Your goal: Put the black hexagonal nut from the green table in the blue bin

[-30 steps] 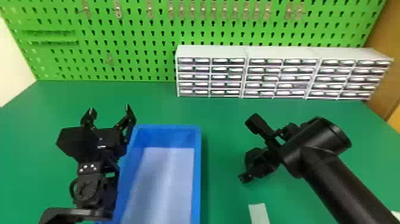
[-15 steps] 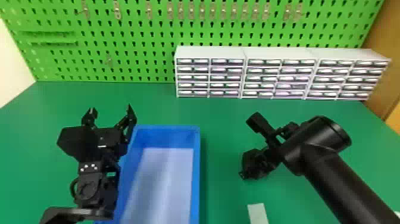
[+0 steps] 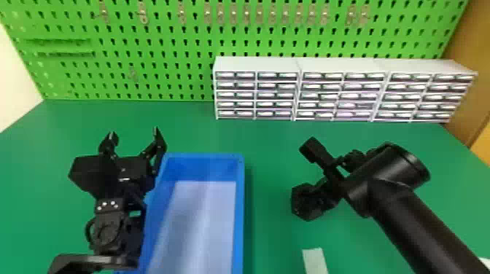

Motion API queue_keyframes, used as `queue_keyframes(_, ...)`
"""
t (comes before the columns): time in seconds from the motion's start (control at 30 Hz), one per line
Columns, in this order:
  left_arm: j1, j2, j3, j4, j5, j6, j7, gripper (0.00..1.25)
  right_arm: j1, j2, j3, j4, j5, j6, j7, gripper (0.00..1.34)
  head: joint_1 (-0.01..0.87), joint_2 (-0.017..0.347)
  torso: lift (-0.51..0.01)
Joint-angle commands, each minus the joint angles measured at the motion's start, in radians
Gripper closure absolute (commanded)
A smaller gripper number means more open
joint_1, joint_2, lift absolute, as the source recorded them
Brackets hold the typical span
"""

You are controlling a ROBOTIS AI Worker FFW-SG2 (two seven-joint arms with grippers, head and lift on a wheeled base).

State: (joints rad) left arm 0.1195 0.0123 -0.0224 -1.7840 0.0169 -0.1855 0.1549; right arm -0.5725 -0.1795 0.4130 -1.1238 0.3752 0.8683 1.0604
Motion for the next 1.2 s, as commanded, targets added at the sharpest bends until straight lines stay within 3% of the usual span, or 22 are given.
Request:
queue_keyframes(0.0,0.002,0.0,0.002,0.0,0.0,0.0,0.0,0.37,0.014,-0.003,-0.011,-0.017,-0.006,-0.034,-0.019,1.12,0.657,0.057,-0.095)
queue_keyframes(0.13,0.002,0.0,0.002,0.0,0.0,0.0,0.0,0.37,0.023,-0.003,-0.033,-0.03,-0.041,-0.043,-0.045,1.26,0.657,0.057,-0.095)
queue_keyframes(0.5,0.006,0.0,0.006,0.0,-0.002,0.0,0.0,0.37,0.074,-0.005,-0.14,-0.131,-0.071,-0.06,-0.092,1.26,0.657,0.057,-0.095)
queue_keyframes(0.93,0.008,0.0,0.004,0.0,-0.005,0.0,0.0,0.37,0.105,-0.009,-0.266,-0.18,-0.114,-0.06,-0.108,1.26,0.657,0.057,-0.095)
queue_keyframes(1.17,0.008,0.0,0.004,0.0,-0.006,0.0,0.0,0.37,0.129,-0.005,-0.349,-0.248,-0.182,-0.061,-0.149,1.26,0.657,0.057,-0.095)
